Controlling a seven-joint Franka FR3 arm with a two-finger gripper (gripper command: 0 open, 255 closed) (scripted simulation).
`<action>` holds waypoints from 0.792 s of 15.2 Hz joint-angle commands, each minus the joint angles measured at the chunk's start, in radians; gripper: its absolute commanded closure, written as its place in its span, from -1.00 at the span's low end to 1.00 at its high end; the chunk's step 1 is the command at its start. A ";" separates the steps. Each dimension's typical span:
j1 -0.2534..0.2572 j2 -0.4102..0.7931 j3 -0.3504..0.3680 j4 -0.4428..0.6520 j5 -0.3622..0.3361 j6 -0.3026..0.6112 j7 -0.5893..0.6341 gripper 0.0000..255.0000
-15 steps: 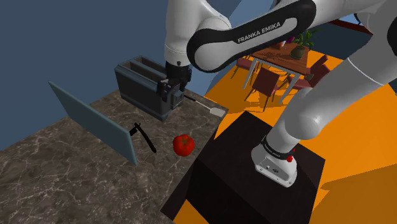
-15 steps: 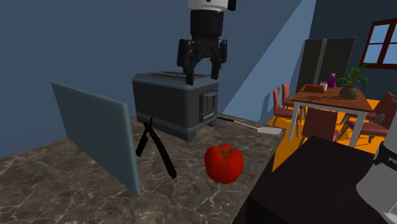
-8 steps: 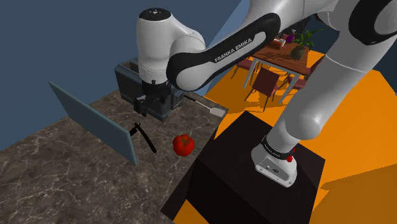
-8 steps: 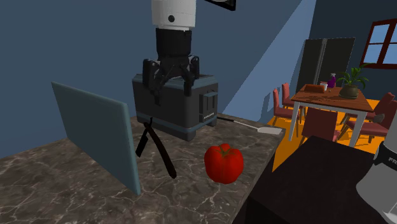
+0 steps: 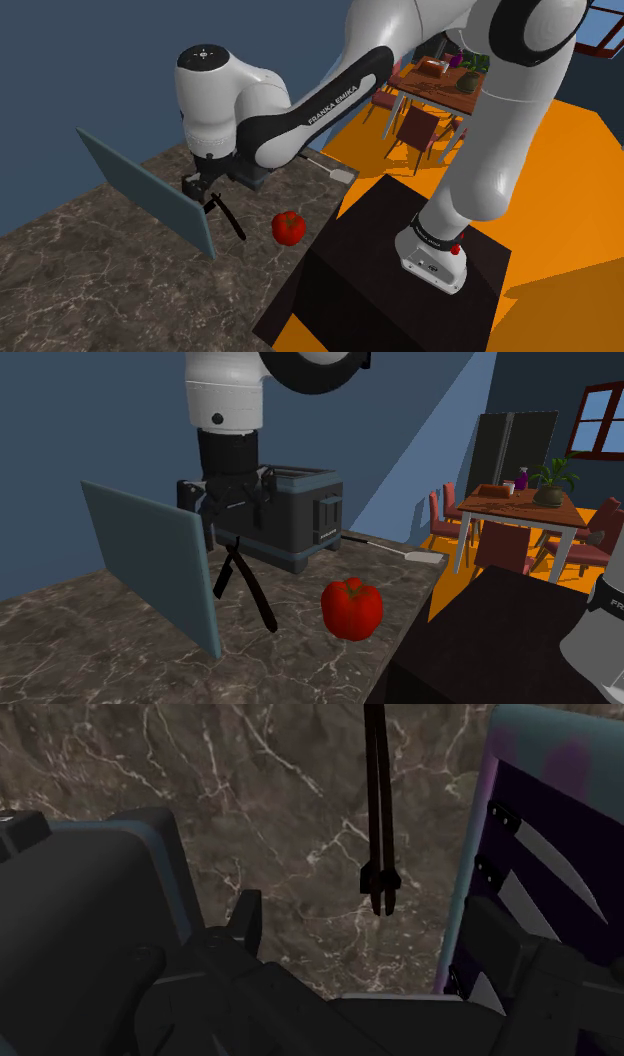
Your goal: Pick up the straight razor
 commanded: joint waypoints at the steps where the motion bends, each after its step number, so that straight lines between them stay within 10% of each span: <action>1: 0.014 0.035 -0.002 0.003 -0.023 0.022 0.019 -1.00; 6: 0.026 0.067 -0.017 -0.007 -0.055 0.057 0.044 -1.00; 7: 0.024 0.064 -0.017 -0.011 -0.054 0.059 0.043 1.00; 12: 0.030 0.067 -0.016 -0.009 -0.057 0.057 0.051 1.00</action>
